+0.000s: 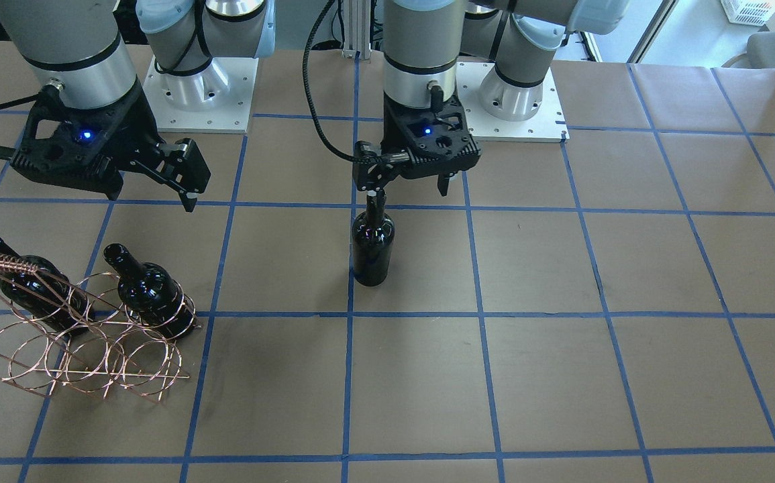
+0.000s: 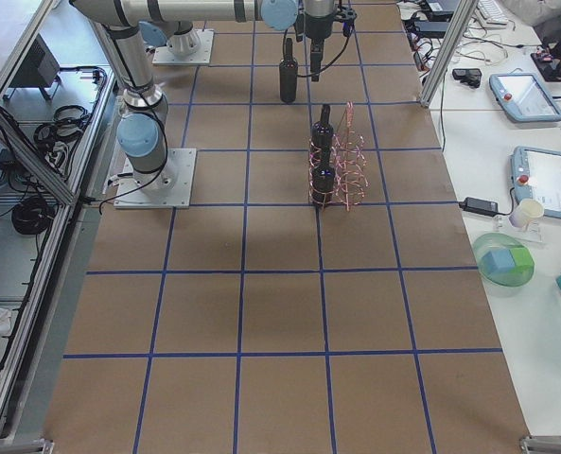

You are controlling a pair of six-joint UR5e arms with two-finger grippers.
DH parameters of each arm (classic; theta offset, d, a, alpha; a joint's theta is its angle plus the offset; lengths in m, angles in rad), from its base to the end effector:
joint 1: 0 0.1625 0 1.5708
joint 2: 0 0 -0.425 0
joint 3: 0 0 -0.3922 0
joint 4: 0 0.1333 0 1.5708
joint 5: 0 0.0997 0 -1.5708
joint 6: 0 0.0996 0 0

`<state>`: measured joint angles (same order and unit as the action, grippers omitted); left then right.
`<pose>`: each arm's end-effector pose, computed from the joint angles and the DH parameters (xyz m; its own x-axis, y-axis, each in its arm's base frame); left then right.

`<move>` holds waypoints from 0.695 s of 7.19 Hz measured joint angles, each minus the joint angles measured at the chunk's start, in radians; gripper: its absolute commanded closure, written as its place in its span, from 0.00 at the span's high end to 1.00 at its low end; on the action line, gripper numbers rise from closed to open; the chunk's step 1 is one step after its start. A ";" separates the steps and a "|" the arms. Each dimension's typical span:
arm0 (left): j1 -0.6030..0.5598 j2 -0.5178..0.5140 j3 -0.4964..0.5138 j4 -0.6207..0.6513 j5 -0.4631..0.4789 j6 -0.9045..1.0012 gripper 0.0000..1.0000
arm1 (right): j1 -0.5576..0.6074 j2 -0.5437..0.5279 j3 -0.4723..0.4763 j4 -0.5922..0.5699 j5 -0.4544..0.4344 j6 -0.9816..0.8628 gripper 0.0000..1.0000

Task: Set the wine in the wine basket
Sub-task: 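Open the left gripper and lift it away from the bottle, then reach the right gripper to the standing bottle and grasp its neck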

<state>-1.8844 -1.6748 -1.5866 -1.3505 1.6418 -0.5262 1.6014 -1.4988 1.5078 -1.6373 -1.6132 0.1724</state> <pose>-0.2875 -0.4773 0.4495 -0.9765 -0.2151 -0.0107 -0.2122 0.9695 -0.1222 0.1452 -0.5238 0.4893 -0.9891 0.1435 0.0318 0.1412 0.9879 -0.0639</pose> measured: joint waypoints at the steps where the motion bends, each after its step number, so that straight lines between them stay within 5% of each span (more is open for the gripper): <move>1: 0.056 0.017 0.039 -0.061 -0.010 0.141 1.00 | 0.003 -0.001 -0.001 -0.002 0.007 0.003 1.00; 5: 0.328 0.093 0.100 -0.246 -0.012 0.644 1.00 | 0.156 0.017 -0.016 -0.018 0.046 0.054 1.00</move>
<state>-1.5565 -1.5821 -1.4862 -1.5964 1.6296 0.1180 1.7577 -1.4816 1.4922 -1.6551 -1.5677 0.2261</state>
